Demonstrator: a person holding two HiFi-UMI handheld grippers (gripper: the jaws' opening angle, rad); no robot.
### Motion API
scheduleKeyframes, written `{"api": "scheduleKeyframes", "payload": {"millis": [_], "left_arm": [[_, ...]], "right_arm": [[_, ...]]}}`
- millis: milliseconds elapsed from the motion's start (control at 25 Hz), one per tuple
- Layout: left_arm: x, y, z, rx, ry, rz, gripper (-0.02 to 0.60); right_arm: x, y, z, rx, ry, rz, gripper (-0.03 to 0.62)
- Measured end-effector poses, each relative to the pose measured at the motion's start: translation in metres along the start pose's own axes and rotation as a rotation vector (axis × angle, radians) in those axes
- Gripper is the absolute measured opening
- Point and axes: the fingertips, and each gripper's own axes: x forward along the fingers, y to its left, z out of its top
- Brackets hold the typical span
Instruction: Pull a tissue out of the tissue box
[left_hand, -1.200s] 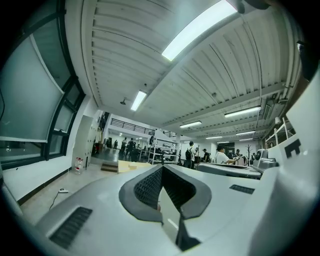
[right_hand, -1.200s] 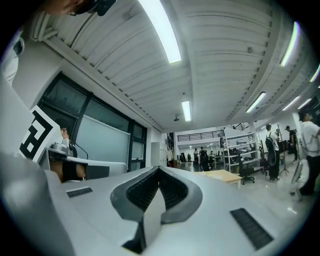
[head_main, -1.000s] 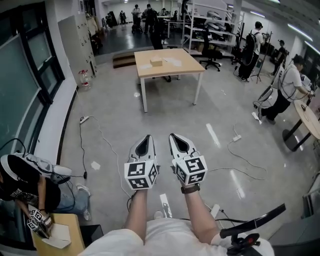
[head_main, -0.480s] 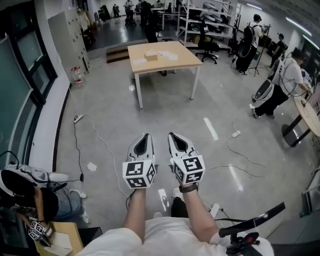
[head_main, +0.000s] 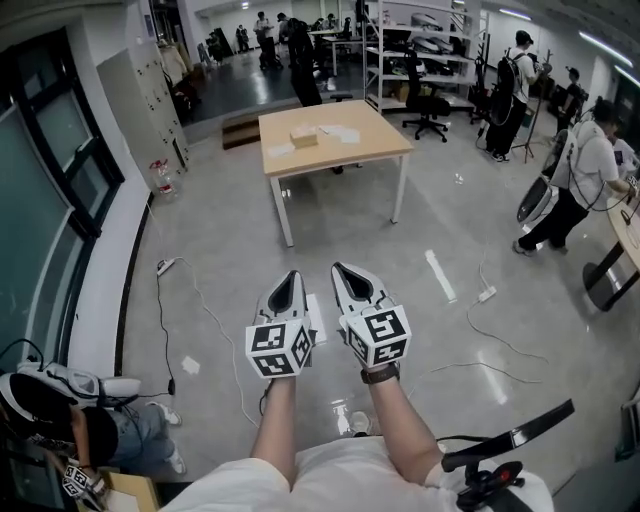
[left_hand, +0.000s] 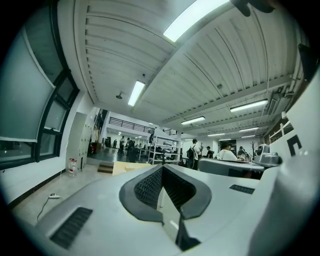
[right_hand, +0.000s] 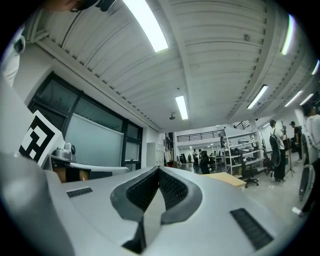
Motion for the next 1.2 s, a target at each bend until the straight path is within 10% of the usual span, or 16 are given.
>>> {"api": "scheduleKeyframes", "payload": {"millis": [560,1200], "left_arm": [[0.107,0.001,-0.025,0.077,0.034,0.052,-0.009],[0.314,0.125,0.0,0.077,0.053,0.005,-0.009]], "right_arm": [[0.066,-0.097,-0.042,0.074,0.022,0.042,0.002],[0.278,-0.169,-0.039,0.006,0.012,0.039,0.002]]}}
